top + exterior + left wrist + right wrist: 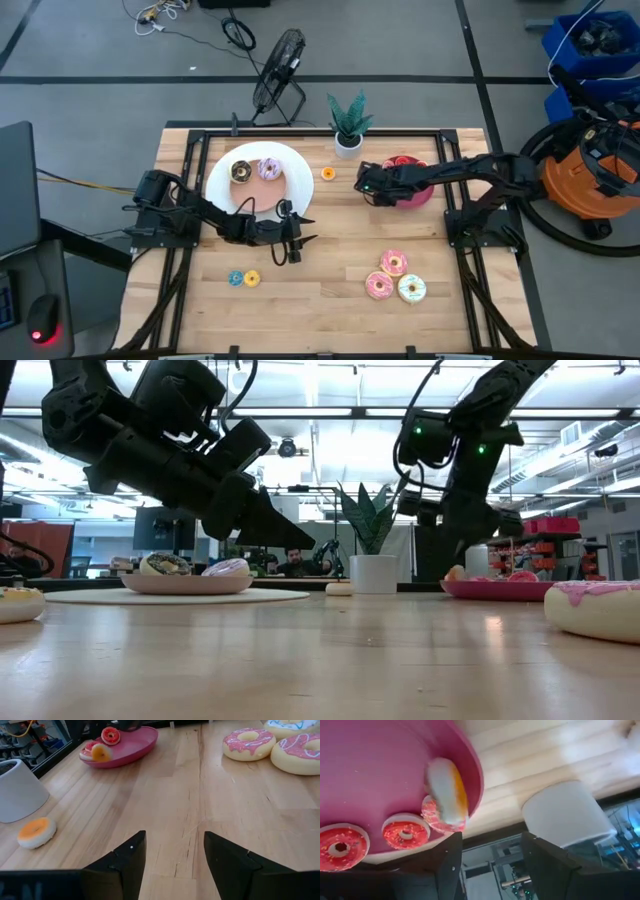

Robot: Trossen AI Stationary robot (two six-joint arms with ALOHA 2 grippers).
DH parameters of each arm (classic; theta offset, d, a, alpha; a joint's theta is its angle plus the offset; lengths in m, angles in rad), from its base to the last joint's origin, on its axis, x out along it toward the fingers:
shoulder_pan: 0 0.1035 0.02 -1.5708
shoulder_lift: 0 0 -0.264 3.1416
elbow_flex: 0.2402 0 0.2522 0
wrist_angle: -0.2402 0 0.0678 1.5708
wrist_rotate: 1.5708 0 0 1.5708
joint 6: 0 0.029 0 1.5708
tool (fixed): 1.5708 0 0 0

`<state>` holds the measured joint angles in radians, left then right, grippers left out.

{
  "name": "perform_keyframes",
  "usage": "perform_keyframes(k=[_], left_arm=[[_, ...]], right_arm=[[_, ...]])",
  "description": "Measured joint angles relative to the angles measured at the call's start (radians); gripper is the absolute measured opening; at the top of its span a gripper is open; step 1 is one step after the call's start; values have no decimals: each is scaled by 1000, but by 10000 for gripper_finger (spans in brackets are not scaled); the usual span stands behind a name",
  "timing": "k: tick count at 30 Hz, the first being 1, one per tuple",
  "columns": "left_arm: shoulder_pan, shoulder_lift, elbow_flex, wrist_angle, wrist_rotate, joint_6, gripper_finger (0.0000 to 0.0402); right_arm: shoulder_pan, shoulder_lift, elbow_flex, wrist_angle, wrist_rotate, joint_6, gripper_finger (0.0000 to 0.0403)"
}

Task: Pick & Place donuts
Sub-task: Put the small brown donut on the red plate

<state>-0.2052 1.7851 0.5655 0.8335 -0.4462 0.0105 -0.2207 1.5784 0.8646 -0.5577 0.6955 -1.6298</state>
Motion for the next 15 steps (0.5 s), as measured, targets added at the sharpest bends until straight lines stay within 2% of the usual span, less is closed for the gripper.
perform_keyframes(k=[5,8,12,15], left_arm=[[0,0,0,0,0,0,204],[0,0,0,0,0,0,204],[0,0,0,0,0,0,204],[-1,0,0,0,0,1,204]], right_arm=[[0,-8,0,-39,-26,70,212],[-4,-10,0,-42,-37,184,211],[-8,-42,0,-57,-66,508,196],[-22,-68,0,-111,-175,773,177]])
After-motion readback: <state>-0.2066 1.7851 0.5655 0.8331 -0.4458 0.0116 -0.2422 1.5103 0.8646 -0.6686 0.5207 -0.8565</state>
